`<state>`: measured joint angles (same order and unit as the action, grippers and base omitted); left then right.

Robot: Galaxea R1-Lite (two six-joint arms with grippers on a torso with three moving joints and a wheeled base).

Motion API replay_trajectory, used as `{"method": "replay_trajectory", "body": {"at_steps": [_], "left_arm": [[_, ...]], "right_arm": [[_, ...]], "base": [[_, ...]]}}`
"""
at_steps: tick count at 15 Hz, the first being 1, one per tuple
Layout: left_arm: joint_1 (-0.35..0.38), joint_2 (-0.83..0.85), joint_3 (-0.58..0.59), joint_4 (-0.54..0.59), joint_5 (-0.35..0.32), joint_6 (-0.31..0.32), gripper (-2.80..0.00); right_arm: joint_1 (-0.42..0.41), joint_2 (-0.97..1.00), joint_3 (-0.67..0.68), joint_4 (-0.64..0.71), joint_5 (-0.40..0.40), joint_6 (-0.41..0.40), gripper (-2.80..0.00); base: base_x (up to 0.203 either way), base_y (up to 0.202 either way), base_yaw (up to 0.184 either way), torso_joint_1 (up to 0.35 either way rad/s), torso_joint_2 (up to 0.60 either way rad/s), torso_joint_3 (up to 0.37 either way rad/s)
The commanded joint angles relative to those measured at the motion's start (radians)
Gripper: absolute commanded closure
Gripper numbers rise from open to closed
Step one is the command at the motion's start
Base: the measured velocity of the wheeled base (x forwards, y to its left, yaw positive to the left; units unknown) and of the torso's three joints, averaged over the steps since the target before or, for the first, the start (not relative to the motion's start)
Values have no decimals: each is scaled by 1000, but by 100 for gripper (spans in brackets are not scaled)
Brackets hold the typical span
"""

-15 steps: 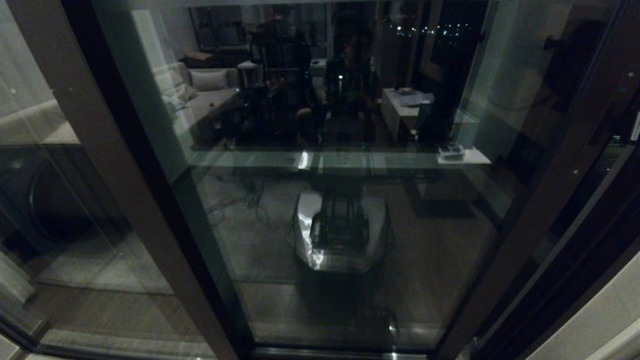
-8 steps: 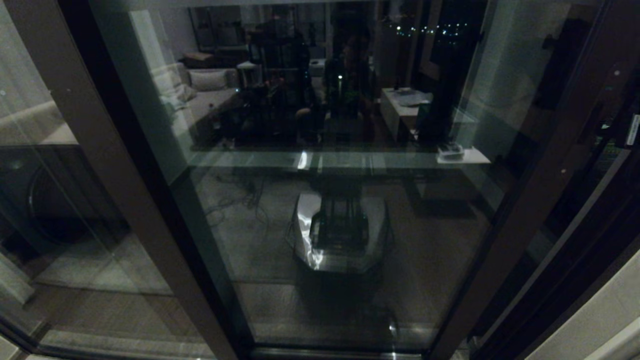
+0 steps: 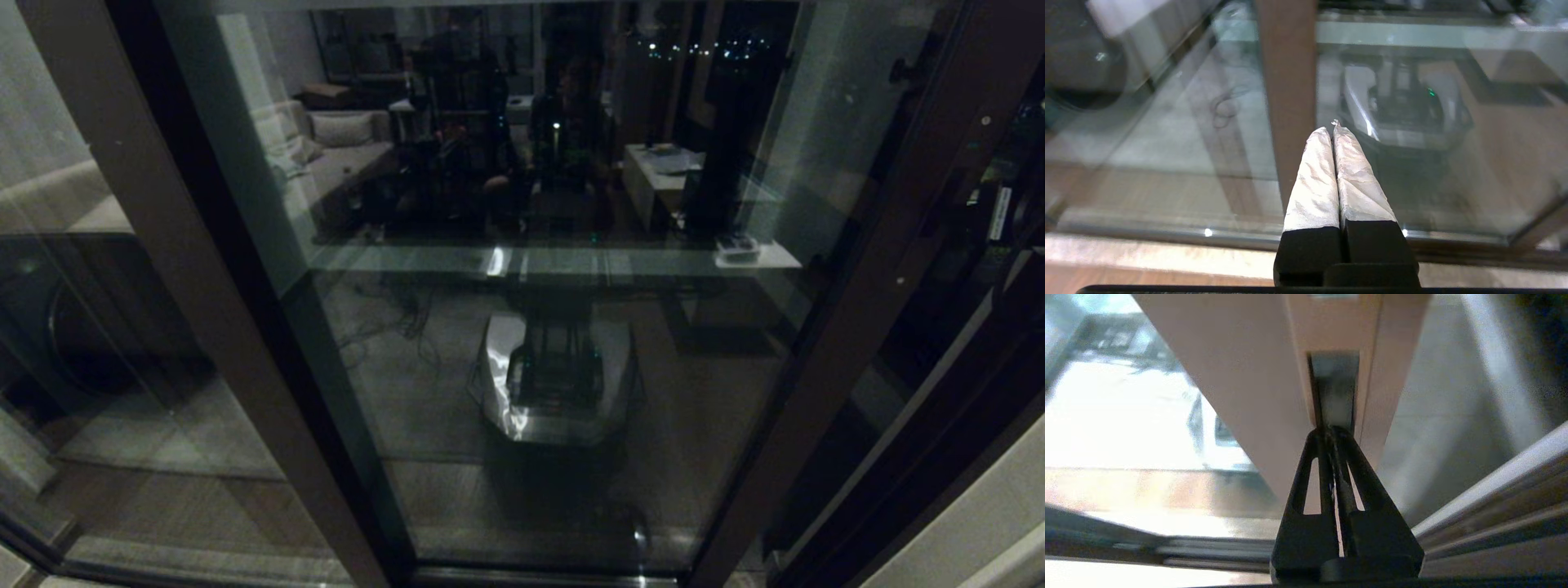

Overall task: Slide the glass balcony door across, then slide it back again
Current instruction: Open the slid door

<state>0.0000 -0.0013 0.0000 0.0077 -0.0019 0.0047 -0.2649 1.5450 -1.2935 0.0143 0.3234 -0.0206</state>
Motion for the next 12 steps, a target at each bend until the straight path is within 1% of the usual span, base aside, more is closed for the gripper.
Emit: {"method": "replay_trajectory", "body": {"at_steps": [1, 7, 9, 11, 12], "left_arm": [[2, 0, 2, 0, -1, 0, 0], [2, 0, 2, 0, -1, 0, 0], [2, 0, 2, 0, -1, 0, 0], [2, 0, 2, 0, -1, 0, 0], [2, 0, 2, 0, -1, 1, 0]], "right_arm": [[-3, -40, 28, 3, -4, -2, 0], [-15, -198, 110, 4, -1, -8, 0], [-57, -254, 128, 12, -2, -37, 0], [-112, -250, 122, 16, -5, -53, 0], [-126, -228, 114, 15, -7, -62, 0]], "base": [[0, 0, 0, 0, 0, 0], [0, 0, 0, 0, 0, 0], [0, 0, 0, 0, 0, 0], [0, 0, 0, 0, 0, 0], [0, 0, 0, 0, 0, 0]]}}
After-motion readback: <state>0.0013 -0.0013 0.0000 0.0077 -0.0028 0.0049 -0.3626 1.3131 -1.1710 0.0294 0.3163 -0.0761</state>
